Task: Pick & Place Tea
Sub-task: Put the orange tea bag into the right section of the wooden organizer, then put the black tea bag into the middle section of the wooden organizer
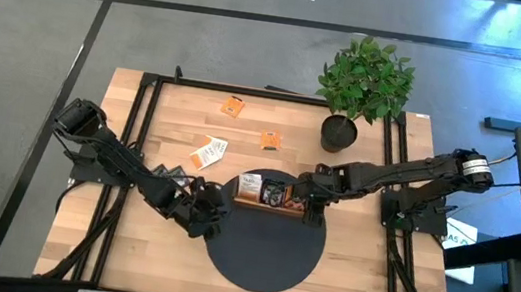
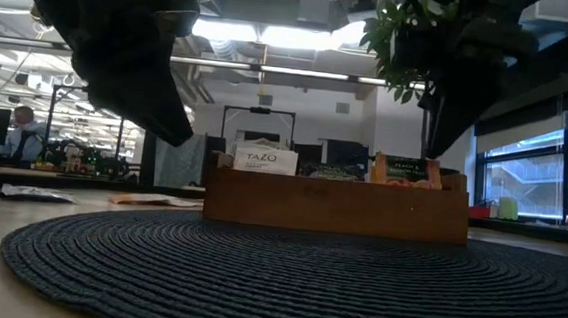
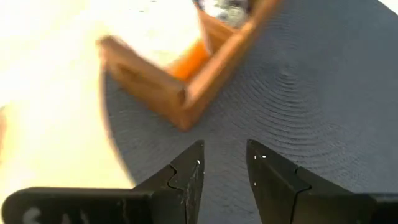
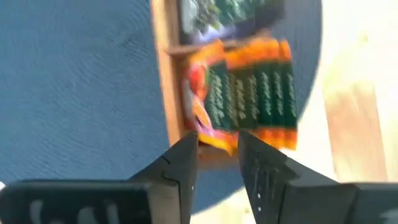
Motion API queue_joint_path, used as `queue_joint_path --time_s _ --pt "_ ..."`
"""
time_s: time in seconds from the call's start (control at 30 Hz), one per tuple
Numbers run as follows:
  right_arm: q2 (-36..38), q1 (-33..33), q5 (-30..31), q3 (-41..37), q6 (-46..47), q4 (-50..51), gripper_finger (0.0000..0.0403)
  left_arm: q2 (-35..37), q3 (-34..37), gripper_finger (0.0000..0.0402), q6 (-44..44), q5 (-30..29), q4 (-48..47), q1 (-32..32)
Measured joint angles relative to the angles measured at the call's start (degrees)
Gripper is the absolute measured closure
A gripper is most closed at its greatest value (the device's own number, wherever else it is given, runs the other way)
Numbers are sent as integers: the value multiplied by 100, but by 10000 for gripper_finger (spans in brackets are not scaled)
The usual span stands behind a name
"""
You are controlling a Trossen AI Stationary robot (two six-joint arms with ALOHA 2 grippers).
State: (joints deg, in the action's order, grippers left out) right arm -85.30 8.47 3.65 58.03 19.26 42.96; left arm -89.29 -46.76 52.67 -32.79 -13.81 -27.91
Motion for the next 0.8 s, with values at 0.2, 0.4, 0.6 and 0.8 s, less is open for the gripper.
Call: queue_joint_path --time_s 0.2,0.4,0.6,0.8 --pt "0 -4 123 89 404 31 284 1003 0 286 466 -207 -1143 51" --pt "0 -4 143 89 470 -606 284 2105 -4 288 1447 109 -2764 93" --pt "0 -2 141 89 472 -1291 284 2653 -4 286 3381 710 -5056 304" --pt "0 -2 136 89 616 -1906 284 2667 42 290 3481 862 -5583 777"
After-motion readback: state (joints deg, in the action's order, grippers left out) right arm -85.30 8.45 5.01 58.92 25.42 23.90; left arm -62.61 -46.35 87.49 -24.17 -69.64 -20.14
